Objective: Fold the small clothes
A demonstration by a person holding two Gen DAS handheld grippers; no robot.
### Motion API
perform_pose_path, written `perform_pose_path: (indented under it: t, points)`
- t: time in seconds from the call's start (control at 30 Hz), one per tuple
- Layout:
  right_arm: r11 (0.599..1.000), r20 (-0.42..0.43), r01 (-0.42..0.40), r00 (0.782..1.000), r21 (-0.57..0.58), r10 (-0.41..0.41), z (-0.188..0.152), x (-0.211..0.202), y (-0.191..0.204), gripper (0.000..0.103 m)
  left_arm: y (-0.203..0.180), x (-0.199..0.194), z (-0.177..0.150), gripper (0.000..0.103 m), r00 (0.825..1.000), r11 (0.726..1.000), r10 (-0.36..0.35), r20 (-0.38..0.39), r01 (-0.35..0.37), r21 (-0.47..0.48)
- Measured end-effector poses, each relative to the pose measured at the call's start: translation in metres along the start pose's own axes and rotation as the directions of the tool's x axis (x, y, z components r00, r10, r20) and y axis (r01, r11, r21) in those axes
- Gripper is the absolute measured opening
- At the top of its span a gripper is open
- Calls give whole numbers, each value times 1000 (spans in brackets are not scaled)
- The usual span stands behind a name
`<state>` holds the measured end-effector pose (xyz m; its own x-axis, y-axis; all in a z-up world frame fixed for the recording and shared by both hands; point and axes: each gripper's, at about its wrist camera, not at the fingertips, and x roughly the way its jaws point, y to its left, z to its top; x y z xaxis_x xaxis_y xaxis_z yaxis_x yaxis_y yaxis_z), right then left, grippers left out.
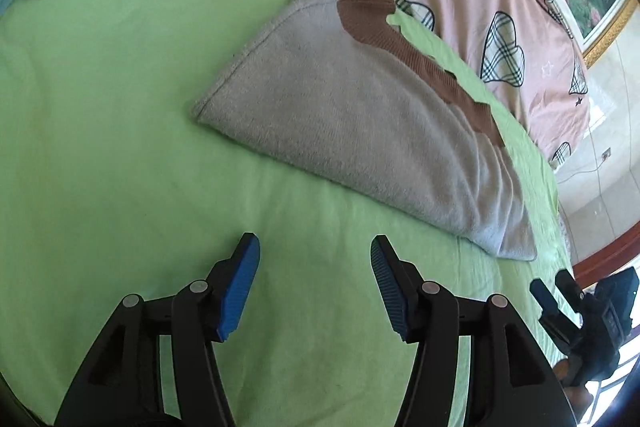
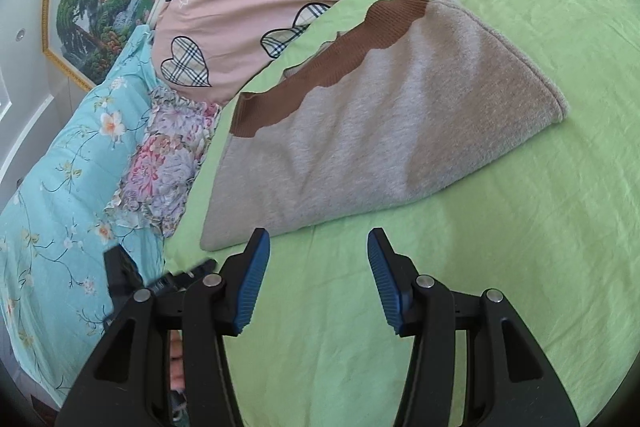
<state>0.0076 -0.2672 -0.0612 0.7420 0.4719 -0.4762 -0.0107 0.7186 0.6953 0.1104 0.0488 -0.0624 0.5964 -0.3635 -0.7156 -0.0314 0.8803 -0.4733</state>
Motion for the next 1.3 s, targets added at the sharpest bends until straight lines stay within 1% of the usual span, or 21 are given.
perform_pose_path:
  t: [0.07,0.13,0.17,0.23,0.3,0.4,0.47,0.57,0.7,0.8,0.87,0.9,0.93,0.97,1.0,1.03,1.13,1.17,1.2,1.23,1.3]
  points:
    - [1000,2,-2,1000,-3,2,-6,-7,3,52,1,1,2,71,999,998,-43,21,44,-46]
    - [1000,14,-1,1000,-2,1,-12,-19,4,52,5,7,7,76,997,993,-65,38,68,-93]
    - [1000,22,2,1000,-4,-2,-15,-25,4,53,9,13,11,78,995,989,-81,55,87,-119]
    - [1000,36,19,999,-19,-18,-20,-36,3,54,14,20,16,78,990,982,-91,109,108,-157]
    - [999,51,45,998,-23,-44,-22,-45,0,55,17,24,24,81,985,975,-100,142,126,-186]
    - [998,68,57,996,11,-58,-25,-55,-8,55,19,33,38,81,981,975,-80,177,114,-193]
    - [998,75,62,995,17,-63,-26,-56,-10,55,19,40,46,81,979,973,-50,196,92,-210]
    - [999,55,49,997,20,-50,-27,-49,-9,55,14,47,53,81,978,976,-10,207,54,-209]
    - [999,33,31,999,-28,-31,-24,-47,2,55,13,51,58,81,974,975,8,228,44,-219]
    - [997,25,35,999,-71,-33,-18,-47,7,55,14,51,59,78,971,974,8,238,46,-222]
    - [996,6,41,999,-85,-41,-10,-44,7,55,15,51,59,68,971,973,22,240,34,-229]
    - [996,3,41,999,-82,-41,-6,-43,4,55,18,51,59,47,971,971,20,238,39,-238]
    - [997,3,38,999,-73,-38,0,-40,0,55,22,53,60,22,975,964,-7,224,66,-258]
    - [997,0,37,999,-65,-37,4,-37,-3,55,25,54,60,10,977,959,-40,211,96,-267]
    - [998,-6,36,999,-58,-36,7,-33,-5,55,26,55,61,10,979,954,-65,194,118,-276]
    - [998,-16,33,999,-50,-34,11,-28,-8,55,22,52,62,7,980,958,-55,193,106,-265]
    - [999,-29,32,999,-33,-32,27,-19,-15,55,-10,36,67,6,974,990,-8,227,39,-133]
    - [999,-29,32,999,-33,-33,33,-17,-17,55,-29,29,70,5,970,997,-13,243,30,-65]
    - [999,-29,33,999,-35,-34,41,-15,-18,55,-43,24,72,5,967,999,-36,251,44,-27]
    - [999,-30,33,999,-36,-34,51,-13,-19,55,-65,18,74,5,963,997,-75,260,71,26]
    - [1000,-38,12,999,-25,-13,70,-10,-22,55,-103,13,72,5,957,987,-124,263,93,129]
